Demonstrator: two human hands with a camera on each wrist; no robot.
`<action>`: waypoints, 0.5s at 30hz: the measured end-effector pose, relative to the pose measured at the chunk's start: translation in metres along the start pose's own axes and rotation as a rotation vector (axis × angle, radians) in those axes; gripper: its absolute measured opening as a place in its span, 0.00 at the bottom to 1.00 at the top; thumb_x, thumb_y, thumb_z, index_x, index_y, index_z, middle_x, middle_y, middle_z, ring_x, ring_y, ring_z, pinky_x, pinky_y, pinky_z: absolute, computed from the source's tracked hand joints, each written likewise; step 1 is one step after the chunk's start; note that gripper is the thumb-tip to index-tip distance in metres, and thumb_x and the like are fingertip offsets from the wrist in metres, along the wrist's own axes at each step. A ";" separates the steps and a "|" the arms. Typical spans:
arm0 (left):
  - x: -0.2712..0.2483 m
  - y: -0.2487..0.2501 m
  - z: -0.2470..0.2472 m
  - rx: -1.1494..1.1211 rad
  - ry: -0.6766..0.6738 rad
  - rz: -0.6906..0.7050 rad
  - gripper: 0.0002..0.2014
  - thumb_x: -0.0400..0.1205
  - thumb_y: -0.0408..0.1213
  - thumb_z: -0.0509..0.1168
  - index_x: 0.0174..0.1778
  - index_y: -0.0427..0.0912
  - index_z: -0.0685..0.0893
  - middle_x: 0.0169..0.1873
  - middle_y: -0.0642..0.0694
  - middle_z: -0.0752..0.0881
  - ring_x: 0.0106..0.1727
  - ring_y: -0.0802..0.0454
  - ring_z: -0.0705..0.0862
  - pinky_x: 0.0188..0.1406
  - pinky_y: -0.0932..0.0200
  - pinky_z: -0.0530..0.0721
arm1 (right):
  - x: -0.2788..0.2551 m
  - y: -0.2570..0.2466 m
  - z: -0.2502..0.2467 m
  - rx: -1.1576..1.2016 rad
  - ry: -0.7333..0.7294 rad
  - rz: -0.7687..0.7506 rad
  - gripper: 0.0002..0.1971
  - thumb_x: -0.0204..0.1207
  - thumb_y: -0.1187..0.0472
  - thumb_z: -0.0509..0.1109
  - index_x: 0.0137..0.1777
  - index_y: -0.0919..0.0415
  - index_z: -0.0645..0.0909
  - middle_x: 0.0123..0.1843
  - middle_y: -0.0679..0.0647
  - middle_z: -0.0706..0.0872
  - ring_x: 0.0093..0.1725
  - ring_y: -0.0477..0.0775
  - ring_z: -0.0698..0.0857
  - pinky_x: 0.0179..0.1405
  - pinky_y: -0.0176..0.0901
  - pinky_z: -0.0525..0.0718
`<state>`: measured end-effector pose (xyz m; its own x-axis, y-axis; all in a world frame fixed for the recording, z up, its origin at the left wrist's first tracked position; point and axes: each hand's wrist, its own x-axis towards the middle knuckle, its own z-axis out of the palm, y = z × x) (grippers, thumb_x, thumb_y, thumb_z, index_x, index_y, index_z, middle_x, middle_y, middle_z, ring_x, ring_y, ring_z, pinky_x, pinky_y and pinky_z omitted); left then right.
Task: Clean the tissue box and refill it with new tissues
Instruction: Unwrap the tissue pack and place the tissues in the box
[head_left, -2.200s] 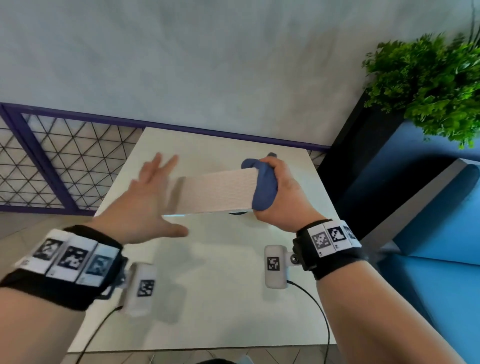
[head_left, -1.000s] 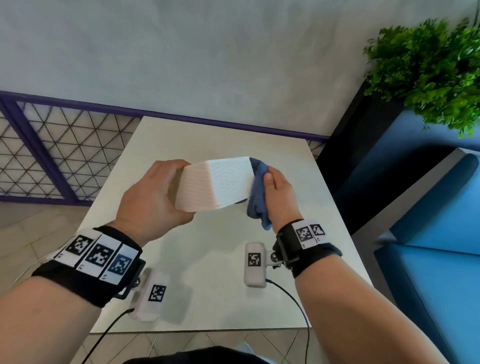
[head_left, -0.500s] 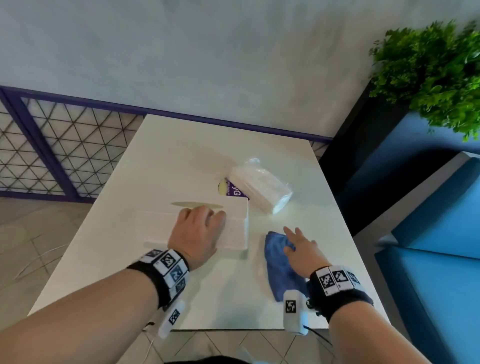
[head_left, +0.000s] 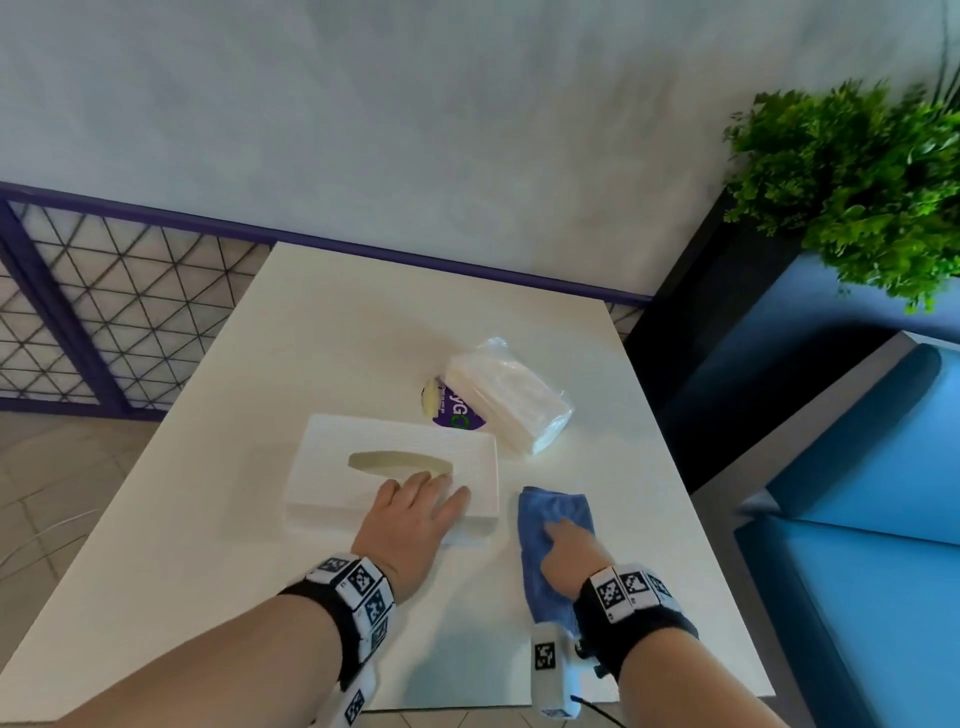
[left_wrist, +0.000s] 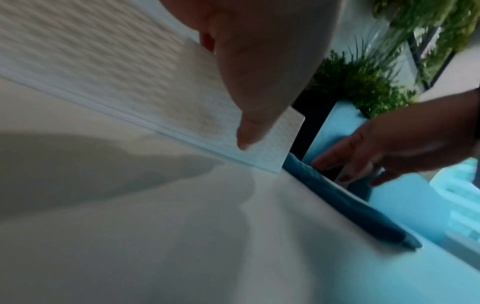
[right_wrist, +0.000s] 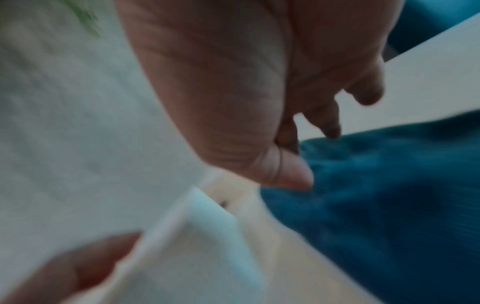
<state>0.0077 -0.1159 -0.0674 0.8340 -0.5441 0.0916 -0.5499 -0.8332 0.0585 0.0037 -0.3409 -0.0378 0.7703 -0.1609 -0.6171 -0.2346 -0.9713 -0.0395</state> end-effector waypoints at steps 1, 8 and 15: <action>-0.003 -0.002 0.001 -0.024 0.018 0.020 0.38 0.59 0.42 0.76 0.68 0.48 0.76 0.62 0.45 0.84 0.61 0.42 0.78 0.57 0.44 0.71 | 0.002 -0.003 -0.010 0.086 0.087 0.009 0.24 0.78 0.64 0.57 0.76 0.61 0.68 0.76 0.58 0.75 0.71 0.60 0.78 0.65 0.47 0.78; -0.051 -0.027 -0.001 -0.104 -0.016 0.091 0.11 0.67 0.53 0.62 0.40 0.54 0.81 0.35 0.56 0.83 0.33 0.54 0.82 0.41 0.59 0.71 | -0.016 -0.090 -0.063 0.256 0.368 -0.466 0.45 0.64 0.45 0.75 0.80 0.42 0.57 0.78 0.51 0.68 0.77 0.57 0.65 0.75 0.53 0.69; -0.062 -0.030 -0.001 -0.045 -0.313 -0.020 0.19 0.82 0.49 0.52 0.64 0.43 0.74 0.68 0.45 0.75 0.69 0.43 0.71 0.66 0.46 0.63 | 0.019 -0.163 -0.045 -0.370 0.177 -0.476 0.75 0.44 0.30 0.81 0.74 0.31 0.21 0.86 0.58 0.35 0.84 0.69 0.35 0.74 0.82 0.39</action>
<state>-0.0276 -0.0569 -0.0734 0.8138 -0.5379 -0.2200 -0.5293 -0.8423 0.1018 0.0836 -0.1934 -0.0079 0.8337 0.3080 -0.4584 0.3543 -0.9350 0.0162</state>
